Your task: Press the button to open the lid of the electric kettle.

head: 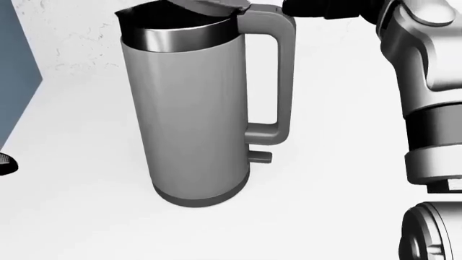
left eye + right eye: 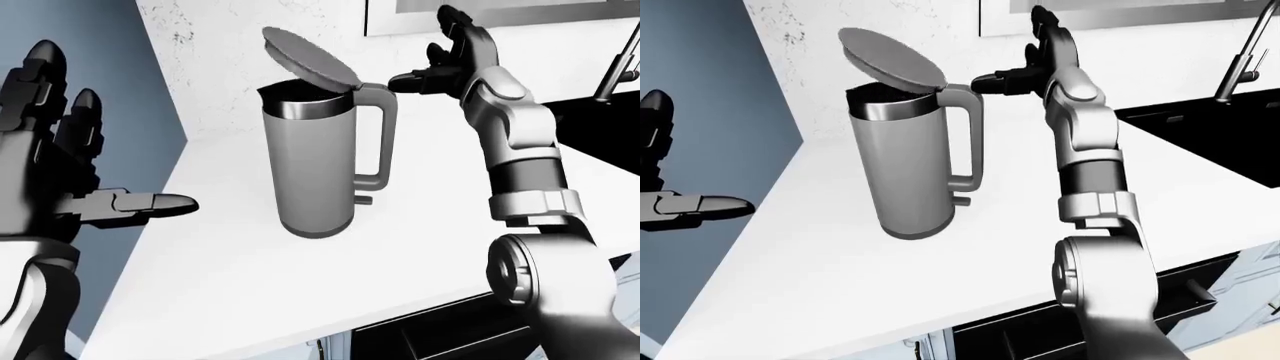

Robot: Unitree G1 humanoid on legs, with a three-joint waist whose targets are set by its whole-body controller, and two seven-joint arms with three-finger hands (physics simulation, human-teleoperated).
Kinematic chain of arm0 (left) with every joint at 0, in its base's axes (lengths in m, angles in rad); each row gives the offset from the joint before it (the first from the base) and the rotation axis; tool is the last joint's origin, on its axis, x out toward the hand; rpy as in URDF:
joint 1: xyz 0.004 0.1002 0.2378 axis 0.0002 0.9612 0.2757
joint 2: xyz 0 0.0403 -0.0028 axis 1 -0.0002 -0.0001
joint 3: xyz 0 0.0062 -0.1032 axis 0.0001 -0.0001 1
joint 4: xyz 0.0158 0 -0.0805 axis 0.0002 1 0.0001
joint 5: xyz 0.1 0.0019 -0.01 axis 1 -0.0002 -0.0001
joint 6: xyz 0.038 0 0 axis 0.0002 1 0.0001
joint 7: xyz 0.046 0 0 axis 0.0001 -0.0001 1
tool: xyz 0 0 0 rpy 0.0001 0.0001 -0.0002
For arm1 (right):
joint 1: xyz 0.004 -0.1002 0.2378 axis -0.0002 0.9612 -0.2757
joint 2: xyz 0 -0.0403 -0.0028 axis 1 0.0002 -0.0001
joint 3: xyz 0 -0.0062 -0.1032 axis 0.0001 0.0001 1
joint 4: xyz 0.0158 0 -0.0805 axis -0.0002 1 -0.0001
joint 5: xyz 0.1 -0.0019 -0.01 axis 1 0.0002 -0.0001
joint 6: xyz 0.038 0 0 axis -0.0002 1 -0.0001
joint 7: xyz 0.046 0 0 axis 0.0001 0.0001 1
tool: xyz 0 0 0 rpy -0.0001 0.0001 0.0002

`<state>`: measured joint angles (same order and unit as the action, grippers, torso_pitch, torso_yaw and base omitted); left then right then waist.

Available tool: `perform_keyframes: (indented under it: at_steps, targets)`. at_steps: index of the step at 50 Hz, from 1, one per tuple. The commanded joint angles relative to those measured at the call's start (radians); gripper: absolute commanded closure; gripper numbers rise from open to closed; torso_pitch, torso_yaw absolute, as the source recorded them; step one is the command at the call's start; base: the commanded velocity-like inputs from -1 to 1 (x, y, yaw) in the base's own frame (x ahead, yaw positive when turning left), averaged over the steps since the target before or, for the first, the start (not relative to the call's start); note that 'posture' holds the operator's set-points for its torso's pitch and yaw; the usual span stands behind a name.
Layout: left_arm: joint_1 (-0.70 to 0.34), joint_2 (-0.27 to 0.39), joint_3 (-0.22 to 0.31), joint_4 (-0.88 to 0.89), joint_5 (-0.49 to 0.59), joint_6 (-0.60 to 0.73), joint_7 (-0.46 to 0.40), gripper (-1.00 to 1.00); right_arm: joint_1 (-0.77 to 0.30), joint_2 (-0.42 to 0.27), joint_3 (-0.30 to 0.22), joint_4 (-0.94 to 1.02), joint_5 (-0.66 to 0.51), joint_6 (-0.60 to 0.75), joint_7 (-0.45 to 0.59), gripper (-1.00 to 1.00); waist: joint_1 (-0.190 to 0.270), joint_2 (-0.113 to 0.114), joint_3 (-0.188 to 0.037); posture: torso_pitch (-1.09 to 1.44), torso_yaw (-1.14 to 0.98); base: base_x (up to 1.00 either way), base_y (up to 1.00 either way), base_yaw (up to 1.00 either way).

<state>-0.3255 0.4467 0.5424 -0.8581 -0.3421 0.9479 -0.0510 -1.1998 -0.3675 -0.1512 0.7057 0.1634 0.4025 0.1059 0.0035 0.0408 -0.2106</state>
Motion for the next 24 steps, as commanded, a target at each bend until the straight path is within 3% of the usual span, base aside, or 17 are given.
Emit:
perform_keyframes:
  at_steps: [1,24]
  targets:
    - [-0.02,0.013,0.007,-0.014,0.004,-0.027,0.003,-1.0,-0.037,-0.01,-0.004,-0.029,-0.012,-0.044,-0.013,-1.0,0.0,0.001,-0.012,-0.31,0.0,0.0,0.0,0.0]
    - [-0.019,0.011,0.01,-0.02,0.005,-0.023,0.0,-1.0,0.072,0.029,0.022,-0.17,-0.147,-0.101,-0.012,-1.0,0.002,-0.002,-0.018,-0.31,0.0,0.0,0.0,0.0]
